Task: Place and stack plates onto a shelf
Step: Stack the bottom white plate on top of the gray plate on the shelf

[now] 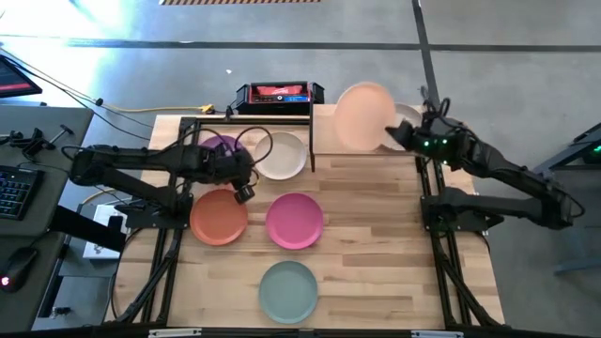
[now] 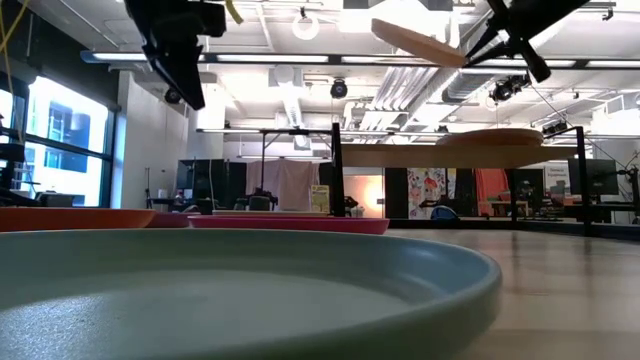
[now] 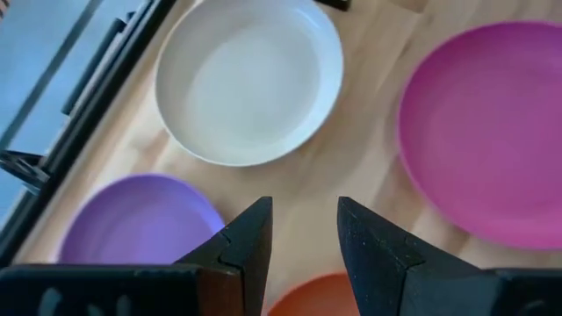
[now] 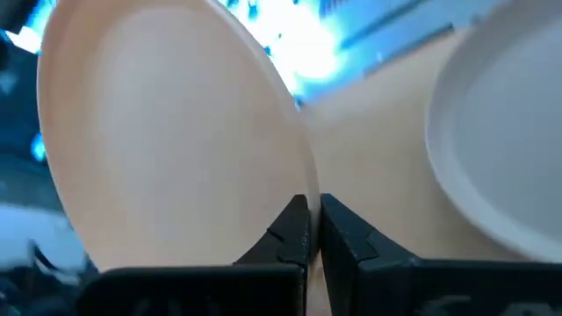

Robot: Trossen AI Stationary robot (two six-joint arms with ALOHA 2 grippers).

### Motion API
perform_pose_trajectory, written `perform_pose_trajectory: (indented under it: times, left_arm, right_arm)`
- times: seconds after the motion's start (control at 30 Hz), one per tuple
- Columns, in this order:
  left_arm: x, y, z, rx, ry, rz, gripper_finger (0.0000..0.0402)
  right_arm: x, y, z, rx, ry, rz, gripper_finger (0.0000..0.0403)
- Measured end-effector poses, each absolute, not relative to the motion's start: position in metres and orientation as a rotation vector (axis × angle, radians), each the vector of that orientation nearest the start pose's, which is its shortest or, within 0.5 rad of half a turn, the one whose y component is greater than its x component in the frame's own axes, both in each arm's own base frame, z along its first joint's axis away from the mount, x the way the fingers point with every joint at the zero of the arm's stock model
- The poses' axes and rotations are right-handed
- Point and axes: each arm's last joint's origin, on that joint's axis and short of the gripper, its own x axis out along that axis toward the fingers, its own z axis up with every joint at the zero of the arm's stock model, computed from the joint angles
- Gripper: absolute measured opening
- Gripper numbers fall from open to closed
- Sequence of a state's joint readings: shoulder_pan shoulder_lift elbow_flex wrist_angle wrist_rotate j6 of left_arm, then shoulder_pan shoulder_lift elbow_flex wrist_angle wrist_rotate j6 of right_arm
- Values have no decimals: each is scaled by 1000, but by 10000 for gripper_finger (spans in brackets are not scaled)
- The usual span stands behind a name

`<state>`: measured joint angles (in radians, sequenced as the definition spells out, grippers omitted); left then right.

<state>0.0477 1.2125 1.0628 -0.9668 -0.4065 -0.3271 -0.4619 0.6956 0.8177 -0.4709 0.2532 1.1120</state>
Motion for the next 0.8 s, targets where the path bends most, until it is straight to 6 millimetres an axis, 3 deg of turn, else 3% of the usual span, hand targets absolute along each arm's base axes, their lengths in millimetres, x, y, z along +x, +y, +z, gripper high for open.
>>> perform_pose_trajectory:
  times: [0.23, 0.47, 0.63, 0.8]
  left_arm:
    - [217, 37, 289, -16, 1062, 578, 117]
    - [215, 47, 289, 28, 1089, 566, 117]
    - [214, 51, 289, 25, 1094, 574, 117]
    - [214, 53, 288, 25, 1106, 536, 117]
  right_arm:
    - [115, -80, 353, 1002, -140, -891, 0]
    - [105, -83, 395, 916, 11, -1112, 0]
    - [99, -90, 401, 982, 183, -1291, 0]
    - [92, -102, 391, 1119, 224, -1418, 0]
